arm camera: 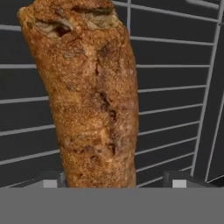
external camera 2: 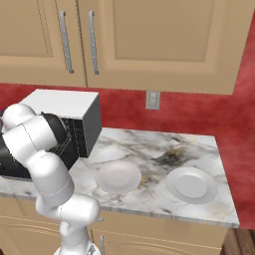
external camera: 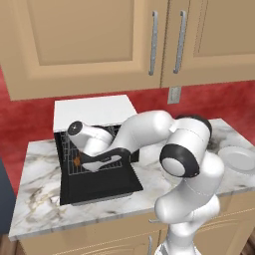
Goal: Open the toaster oven door. Place the baguette on the bottom rack in the toaster oven and place the steak on the top rack.
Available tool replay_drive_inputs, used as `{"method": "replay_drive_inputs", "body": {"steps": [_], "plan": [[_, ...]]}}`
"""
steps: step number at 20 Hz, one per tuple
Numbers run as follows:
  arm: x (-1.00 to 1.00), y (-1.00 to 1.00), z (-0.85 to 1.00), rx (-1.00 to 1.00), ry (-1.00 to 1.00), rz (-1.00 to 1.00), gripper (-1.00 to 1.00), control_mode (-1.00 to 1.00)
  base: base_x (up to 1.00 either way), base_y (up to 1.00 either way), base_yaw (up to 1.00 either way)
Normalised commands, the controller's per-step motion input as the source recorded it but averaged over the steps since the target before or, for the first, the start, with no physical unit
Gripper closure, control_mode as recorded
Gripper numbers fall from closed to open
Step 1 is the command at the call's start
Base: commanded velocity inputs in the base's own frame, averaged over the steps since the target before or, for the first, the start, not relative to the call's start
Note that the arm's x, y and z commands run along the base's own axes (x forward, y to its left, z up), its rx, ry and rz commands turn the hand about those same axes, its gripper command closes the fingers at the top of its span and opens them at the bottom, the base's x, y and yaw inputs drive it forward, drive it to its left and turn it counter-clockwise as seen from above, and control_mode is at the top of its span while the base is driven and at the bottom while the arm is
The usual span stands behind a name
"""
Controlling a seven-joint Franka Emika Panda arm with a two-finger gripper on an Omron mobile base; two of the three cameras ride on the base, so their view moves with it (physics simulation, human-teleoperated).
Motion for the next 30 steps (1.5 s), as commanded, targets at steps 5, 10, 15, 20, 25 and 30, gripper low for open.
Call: {"method": "replay_drive_inputs", "body": {"steps": [5, 10, 15, 20, 25, 30], "plan": [[-0.51, 0.00, 0.11, 0.00, 0.00, 0.00, -1.00, -1.00, 0.00, 0.00, 0.00], [-0.59, 0.02, 0.08, 0.00, 0.00, 0.00, -1.00, -1.00, 0.00, 0.00, 0.00], [-0.56, 0.00, -0.03, 0.00, 0.03, 0.00, -1.00, -1.00, 0.00, 0.00, 0.00], [-0.09, 0.13, -0.46, -0.07, 0.19, -0.02, -1.00, -1.00, 0.00, 0.00, 0.00], [0.00, 0.00, -0.36, -0.02, 0.16, -0.07, -1.00, -1.00, 0.00, 0.00, 0.00], [0.00, 0.02, -0.28, 0.00, 0.05, -0.08, -1.00, -1.00, 0.00, 0.00, 0.00]]}}
